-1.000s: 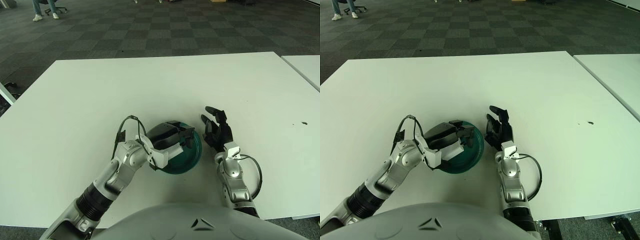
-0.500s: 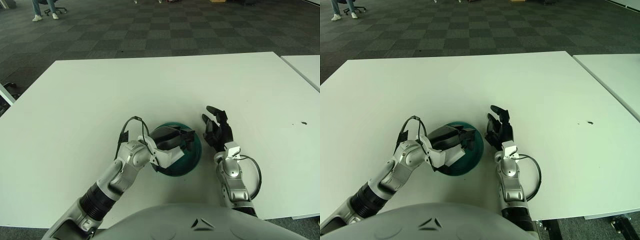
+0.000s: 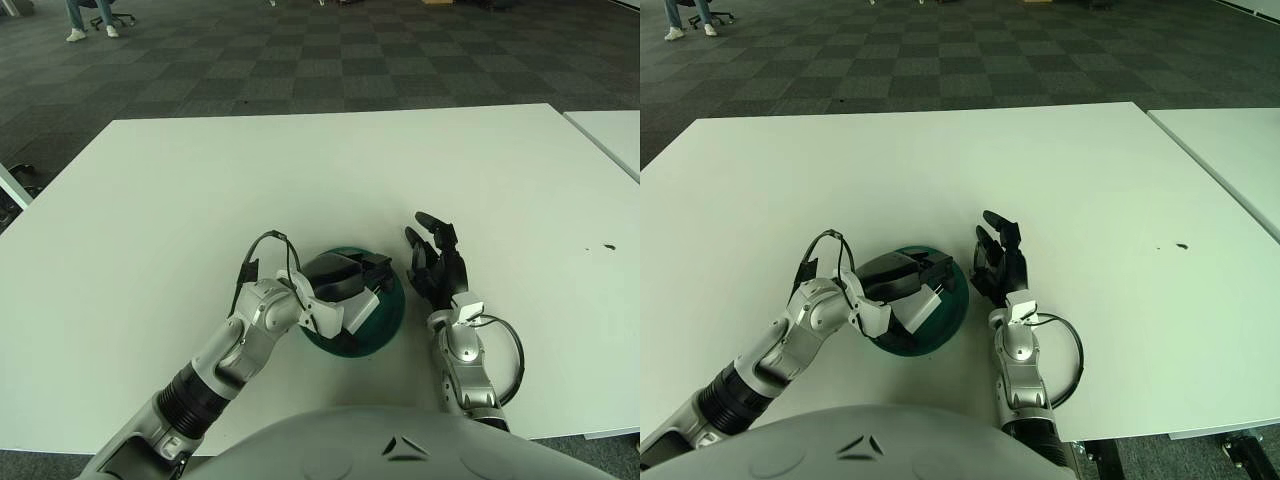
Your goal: Put the charger into the plate.
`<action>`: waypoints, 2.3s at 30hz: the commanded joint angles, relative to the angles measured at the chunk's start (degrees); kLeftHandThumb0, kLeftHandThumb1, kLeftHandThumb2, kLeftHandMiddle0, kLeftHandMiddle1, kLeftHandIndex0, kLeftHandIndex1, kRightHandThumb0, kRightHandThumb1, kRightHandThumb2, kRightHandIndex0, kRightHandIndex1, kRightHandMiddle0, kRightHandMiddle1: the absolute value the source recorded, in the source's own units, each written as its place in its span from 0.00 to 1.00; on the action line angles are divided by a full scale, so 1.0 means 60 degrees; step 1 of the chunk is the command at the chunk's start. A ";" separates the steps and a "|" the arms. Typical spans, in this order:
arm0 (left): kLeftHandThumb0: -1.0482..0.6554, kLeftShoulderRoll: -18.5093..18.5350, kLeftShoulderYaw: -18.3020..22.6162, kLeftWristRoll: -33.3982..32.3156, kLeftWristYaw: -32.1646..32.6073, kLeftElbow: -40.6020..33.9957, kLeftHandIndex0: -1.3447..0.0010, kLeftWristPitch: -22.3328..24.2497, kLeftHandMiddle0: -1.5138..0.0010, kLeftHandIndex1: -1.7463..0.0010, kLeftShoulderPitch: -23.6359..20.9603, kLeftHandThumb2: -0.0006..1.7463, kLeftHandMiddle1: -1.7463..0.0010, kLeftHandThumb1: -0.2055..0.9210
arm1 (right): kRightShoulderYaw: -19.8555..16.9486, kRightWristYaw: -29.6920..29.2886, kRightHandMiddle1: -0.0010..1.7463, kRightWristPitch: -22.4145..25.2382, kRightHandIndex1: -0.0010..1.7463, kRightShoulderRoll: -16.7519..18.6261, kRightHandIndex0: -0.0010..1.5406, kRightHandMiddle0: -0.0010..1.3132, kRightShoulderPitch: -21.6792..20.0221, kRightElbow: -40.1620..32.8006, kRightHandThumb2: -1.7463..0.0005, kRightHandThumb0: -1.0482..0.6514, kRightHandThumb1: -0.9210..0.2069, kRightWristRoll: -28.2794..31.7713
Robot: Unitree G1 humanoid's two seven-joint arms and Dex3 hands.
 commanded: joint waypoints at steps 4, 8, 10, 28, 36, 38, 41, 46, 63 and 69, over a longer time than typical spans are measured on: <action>0.00 -0.0176 0.0156 -0.0190 0.0167 -0.0172 1.00 0.0286 0.81 0.71 0.0269 0.60 0.92 1.00 | 0.0121 -0.0269 0.47 -0.0143 0.00 -0.0241 0.30 0.00 0.0596 0.1035 0.57 0.22 0.00 -0.0643; 0.00 -0.0406 0.0387 -0.0431 0.0793 -0.0229 1.00 0.0070 0.80 0.70 0.0542 0.60 0.95 1.00 | 0.0263 -0.0738 0.50 -0.0735 0.01 -0.0439 0.31 0.02 0.0679 0.1157 0.57 0.22 0.00 -0.1401; 0.00 -0.0601 0.0570 -0.0633 0.1260 -0.0221 1.00 -0.0088 0.78 0.63 0.0709 0.58 0.95 1.00 | 0.0328 -0.0793 0.52 -0.0645 0.01 -0.0454 0.32 0.03 0.0781 0.1011 0.57 0.21 0.00 -0.1495; 0.03 -0.2633 0.1985 -0.1808 0.3854 -0.1543 0.95 0.1546 0.74 0.57 0.2955 0.60 0.97 1.00 | 0.0245 0.0291 0.50 0.1932 0.02 -0.0370 0.34 0.00 0.0775 0.0057 0.51 0.17 0.00 -0.0593; 0.04 -0.3573 0.2675 -0.3013 0.4627 -0.0823 0.98 0.1842 0.75 0.57 0.3263 0.61 0.98 1.00 | 0.0288 0.0208 0.49 0.2187 0.02 -0.0247 0.33 0.00 0.0832 0.0005 0.49 0.19 0.00 -0.0529; 0.04 -0.4065 0.3184 -0.3800 0.4960 -0.0843 0.99 0.1792 0.76 0.58 0.3587 0.61 0.99 1.00 | 0.0288 0.0164 0.49 0.2300 0.02 -0.0199 0.34 0.00 0.0850 -0.0038 0.49 0.19 0.00 -0.0543; 0.05 -0.4308 0.4110 -0.4823 0.5219 -0.0970 1.00 0.1380 0.76 0.59 0.4149 0.61 0.99 1.00 | 0.0283 0.0113 0.49 0.2389 0.02 -0.0140 0.34 0.00 0.0877 -0.0099 0.49 0.20 0.00 -0.0554; 0.06 -0.4503 0.4477 -0.5421 0.5515 -0.1068 1.00 0.1321 0.74 0.58 0.4465 0.60 0.99 1.00 | 0.0277 0.0135 0.49 0.2429 0.02 -0.0129 0.35 0.01 0.0955 -0.0224 0.49 0.20 0.00 -0.0532; 0.07 -0.3517 0.5204 -0.5657 0.5448 0.0274 0.98 0.0803 0.71 0.55 0.4572 0.59 0.98 1.00 | 0.0355 0.0358 0.48 0.2504 0.01 -0.0293 0.33 0.00 0.1254 -0.0631 0.49 0.20 0.00 -0.0538; 0.08 -0.3281 0.5475 -0.5871 0.5277 0.0849 0.98 0.0479 0.72 0.55 0.4622 0.59 0.99 1.00 | 0.0303 0.0436 0.48 0.2551 0.01 -0.0356 0.34 0.01 0.1394 -0.0883 0.49 0.20 0.00 -0.0520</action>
